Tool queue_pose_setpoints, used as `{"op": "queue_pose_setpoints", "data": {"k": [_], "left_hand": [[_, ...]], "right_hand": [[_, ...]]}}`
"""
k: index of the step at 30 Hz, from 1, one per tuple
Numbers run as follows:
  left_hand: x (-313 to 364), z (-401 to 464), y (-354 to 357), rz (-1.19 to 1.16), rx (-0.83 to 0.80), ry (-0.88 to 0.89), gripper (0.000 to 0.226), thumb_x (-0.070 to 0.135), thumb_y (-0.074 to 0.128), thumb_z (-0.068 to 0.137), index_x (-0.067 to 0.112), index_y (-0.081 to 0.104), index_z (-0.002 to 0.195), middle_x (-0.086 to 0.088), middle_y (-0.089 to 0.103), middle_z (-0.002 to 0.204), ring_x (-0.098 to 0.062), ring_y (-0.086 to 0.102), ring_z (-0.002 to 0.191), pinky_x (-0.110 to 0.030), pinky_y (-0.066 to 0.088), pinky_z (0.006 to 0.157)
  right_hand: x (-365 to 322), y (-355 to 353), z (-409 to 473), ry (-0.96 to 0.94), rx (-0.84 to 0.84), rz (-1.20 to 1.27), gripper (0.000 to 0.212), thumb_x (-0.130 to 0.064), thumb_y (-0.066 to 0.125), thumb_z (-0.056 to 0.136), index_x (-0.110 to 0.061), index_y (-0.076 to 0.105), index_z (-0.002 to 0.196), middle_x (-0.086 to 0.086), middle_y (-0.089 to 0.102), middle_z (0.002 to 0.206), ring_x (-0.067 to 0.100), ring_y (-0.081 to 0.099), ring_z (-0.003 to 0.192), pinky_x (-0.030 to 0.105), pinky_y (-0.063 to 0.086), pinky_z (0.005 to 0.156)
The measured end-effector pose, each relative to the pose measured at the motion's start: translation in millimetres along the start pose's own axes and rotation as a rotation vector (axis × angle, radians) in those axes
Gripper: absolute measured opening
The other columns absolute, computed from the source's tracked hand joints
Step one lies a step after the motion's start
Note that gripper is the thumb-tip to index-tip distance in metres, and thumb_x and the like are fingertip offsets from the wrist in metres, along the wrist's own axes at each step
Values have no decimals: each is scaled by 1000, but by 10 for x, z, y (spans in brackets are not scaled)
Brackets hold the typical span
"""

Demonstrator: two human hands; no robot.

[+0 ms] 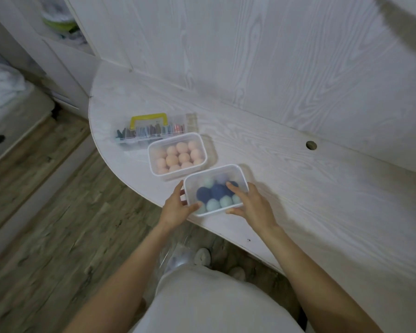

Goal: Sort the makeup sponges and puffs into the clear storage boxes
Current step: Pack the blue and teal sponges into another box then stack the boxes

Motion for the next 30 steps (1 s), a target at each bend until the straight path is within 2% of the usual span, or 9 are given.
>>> {"op": "queue_pose_setpoints", "data": {"k": [5,8,13,15,17,19,22,26,30], "left_hand": [[6,-171,-42,-60,78,-10,71,20,74,78,25,38,140,-2,53,132,-13,60,95,-20,50,71],[130,-313,-181,-204,185,36,53,22,68,84,24,49,133,7,57,126,-4,62,94,-18,51,69],[434,-185,-618,-319,329,133,34,11,62,87,13,59,120,3,64,109,-2,60,92,-9,48,68],[447,-6,-811,-320,357,134,33,12,61,87,14,58,120,4,64,108,-7,60,95,-15,50,76],[363,195,-962,-342,355,101,32,12,61,88,14,58,120,1,63,111,-16,61,100,-32,52,86],[240,402,-1082,-331,328,48,32,15,61,89,14,57,121,-2,62,116,-21,60,105,-40,50,90],[106,600,-1148,-264,253,-31,39,27,60,89,20,50,126,-3,54,127,-25,54,116,-42,46,95],[-62,691,-1130,-380,57,-193,75,41,66,83,29,23,144,-5,35,145,-26,42,128,-45,42,99],[-63,672,-1102,-483,11,-167,87,56,74,66,32,31,138,-10,50,134,-21,54,115,-33,49,89]], "right_hand": [[6,-206,-160,-90,-3,290,68,-40,71,79,-35,38,139,4,39,136,18,52,112,21,44,88],[-74,-498,-225,-89,44,537,52,-37,61,86,-37,41,135,-8,41,130,6,50,105,7,42,78],[-358,-787,183,26,150,863,47,-24,58,92,-29,39,135,-10,52,120,6,57,98,15,48,73],[-509,-799,426,51,162,876,47,-20,58,92,-25,39,134,-11,53,112,3,57,90,15,47,70],[-632,-758,661,71,134,879,45,-18,57,92,-23,40,133,-11,52,110,6,57,88,15,46,69],[-734,-642,900,119,86,893,40,-18,55,93,-21,44,132,-6,54,114,13,58,92,17,45,70],[-774,-467,1100,203,37,909,36,-22,52,94,-23,46,129,-1,56,123,16,56,101,18,45,73],[-821,-293,1105,296,-116,1155,41,-34,49,95,-43,34,132,-7,50,129,14,54,111,33,47,87],[-842,-292,1049,276,-145,1163,47,-40,51,93,-46,33,136,-12,50,135,11,54,116,45,47,98]]}}
Point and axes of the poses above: each hand's wrist, its own z-axis towards the middle knuckle, its own y-axis out of the palm, x = y × z, the point moved 5 cm from there along z, towards the middle knuckle
